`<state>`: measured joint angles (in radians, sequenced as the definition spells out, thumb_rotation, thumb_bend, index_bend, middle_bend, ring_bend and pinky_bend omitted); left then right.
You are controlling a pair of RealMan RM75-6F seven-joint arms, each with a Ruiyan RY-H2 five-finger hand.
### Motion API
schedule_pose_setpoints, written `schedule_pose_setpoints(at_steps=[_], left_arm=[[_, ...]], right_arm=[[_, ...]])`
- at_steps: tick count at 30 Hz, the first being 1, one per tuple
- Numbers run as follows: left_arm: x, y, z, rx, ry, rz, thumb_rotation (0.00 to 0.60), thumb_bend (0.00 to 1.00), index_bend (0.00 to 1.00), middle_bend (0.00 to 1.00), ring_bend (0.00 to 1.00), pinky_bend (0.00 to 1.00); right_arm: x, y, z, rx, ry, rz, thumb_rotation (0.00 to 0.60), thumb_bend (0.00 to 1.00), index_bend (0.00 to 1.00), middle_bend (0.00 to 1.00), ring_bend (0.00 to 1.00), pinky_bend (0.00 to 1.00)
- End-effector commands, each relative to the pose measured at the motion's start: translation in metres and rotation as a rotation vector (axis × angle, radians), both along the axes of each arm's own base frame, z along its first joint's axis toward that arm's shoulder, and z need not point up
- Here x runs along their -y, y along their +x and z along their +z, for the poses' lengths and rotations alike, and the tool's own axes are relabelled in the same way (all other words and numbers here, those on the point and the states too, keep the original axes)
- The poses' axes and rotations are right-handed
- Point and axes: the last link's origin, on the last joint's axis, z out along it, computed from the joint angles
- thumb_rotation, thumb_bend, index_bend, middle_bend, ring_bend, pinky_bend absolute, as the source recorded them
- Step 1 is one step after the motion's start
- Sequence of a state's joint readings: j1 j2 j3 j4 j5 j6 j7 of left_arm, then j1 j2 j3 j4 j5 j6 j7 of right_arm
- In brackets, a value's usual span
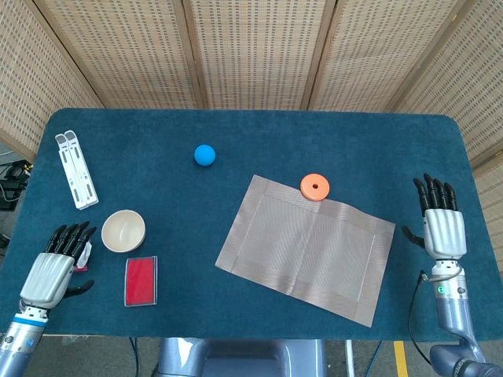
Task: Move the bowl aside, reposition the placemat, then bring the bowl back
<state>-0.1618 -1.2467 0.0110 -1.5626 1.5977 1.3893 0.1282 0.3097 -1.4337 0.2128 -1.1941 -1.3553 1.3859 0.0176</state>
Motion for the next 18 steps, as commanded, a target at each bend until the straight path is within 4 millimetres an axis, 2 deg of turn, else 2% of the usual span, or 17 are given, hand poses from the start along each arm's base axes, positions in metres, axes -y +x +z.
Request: schedule_pose_setpoints(at_steps=[1,4,6,11,18], left_arm=[[-0.011,0.015,-0.005,-0.008,-0.021,-0.040,0.600,0.12,0.02,0.00,0.00,0.00],[-0.027,0.036,-0.010,-0.023,-0.030,-0.093,0.600,0.12,0.06,0.00,0.00,0.00],[-0.046,0.058,-0.019,-0.025,-0.046,-0.151,0.600,0.10,0.11,0.00,0.00,0.00],[-0.075,0.091,-0.040,-0.053,-0.063,-0.218,0.600,0.05,0.16,0.00,0.00,0.00],[-0.094,0.120,-0.070,-0.082,-0.121,-0.259,0.600,0.05,0.16,0.00,0.00,0.00]], right_arm=[[-0.016,-0.005,0.013,0.062,-0.023,0.006,0.600,0.33,0.00,0.00,0.00,0.00],[-0.031,-0.008,0.025,0.106,-0.045,0.025,0.600,0.33,0.00,0.00,0.00,0.00],[-0.040,-0.007,0.035,0.125,-0.066,0.057,0.600,0.32,0.00,0.00,0.00,0.00],[-0.046,-0.002,0.047,0.152,-0.079,0.108,0.600,0.30,0.00,0.00,0.00,0.00],[-0.048,0.003,0.051,0.189,-0.070,0.136,0.600,0.30,0.01,0.00,0.00,0.00]])
